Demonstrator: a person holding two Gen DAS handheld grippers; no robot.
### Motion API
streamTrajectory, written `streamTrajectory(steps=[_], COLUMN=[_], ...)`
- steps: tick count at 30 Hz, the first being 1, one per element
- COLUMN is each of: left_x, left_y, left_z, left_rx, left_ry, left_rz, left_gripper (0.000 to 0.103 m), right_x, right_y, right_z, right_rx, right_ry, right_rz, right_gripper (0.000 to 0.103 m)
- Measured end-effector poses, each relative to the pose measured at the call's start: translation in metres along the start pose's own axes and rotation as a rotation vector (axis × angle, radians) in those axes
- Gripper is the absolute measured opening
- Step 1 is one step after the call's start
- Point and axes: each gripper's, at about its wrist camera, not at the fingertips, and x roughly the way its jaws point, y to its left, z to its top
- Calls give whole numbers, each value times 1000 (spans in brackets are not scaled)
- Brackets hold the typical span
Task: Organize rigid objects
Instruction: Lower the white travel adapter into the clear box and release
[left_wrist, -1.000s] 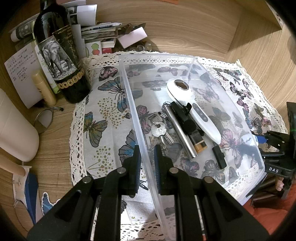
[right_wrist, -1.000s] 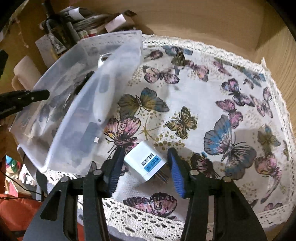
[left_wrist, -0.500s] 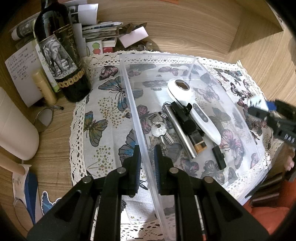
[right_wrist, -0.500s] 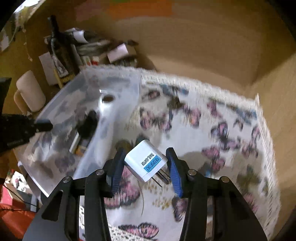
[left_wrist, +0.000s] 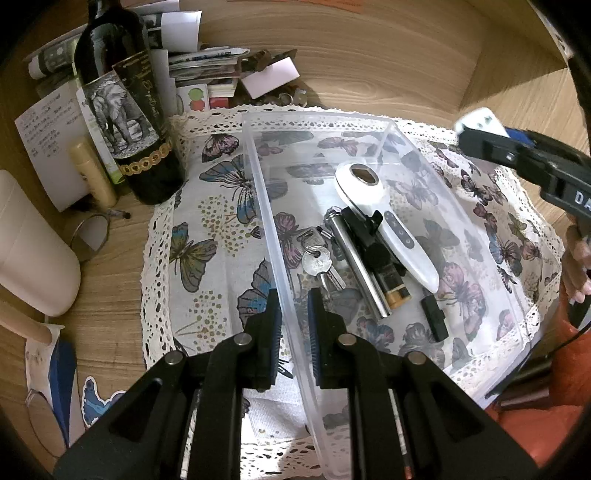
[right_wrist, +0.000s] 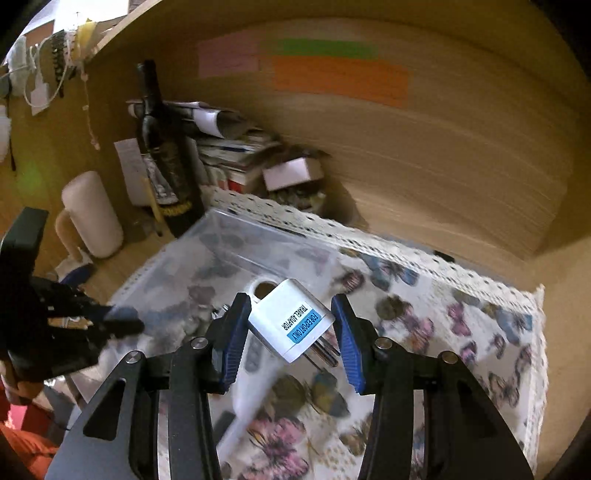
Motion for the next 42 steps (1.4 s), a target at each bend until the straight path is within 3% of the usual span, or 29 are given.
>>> streamTrajectory(steps=[13, 20, 24, 31, 42], left_x=[-1, -1, -1, -1, -1], left_y=[1, 1, 1, 1, 1], left_z=[-1, -1, -1, 0, 0], left_rx=[-5, -5, -4, -6, -6], left_ry=[-2, -2, -2, 0, 0], left_rz=[-4, -5, -3, -5, -6], left_gripper=[13, 13, 13, 13, 14], right_x=[57, 77, 72, 48, 30], right_y=[30, 39, 37, 23, -44], right_z=[19, 17, 17, 22, 27], right_rx=[-75, -98, -91, -64, 64], right_ry=[127, 200, 195, 127, 72], right_rz=[90, 96, 100, 69, -84], right_gripper=[42, 42, 43, 53, 58])
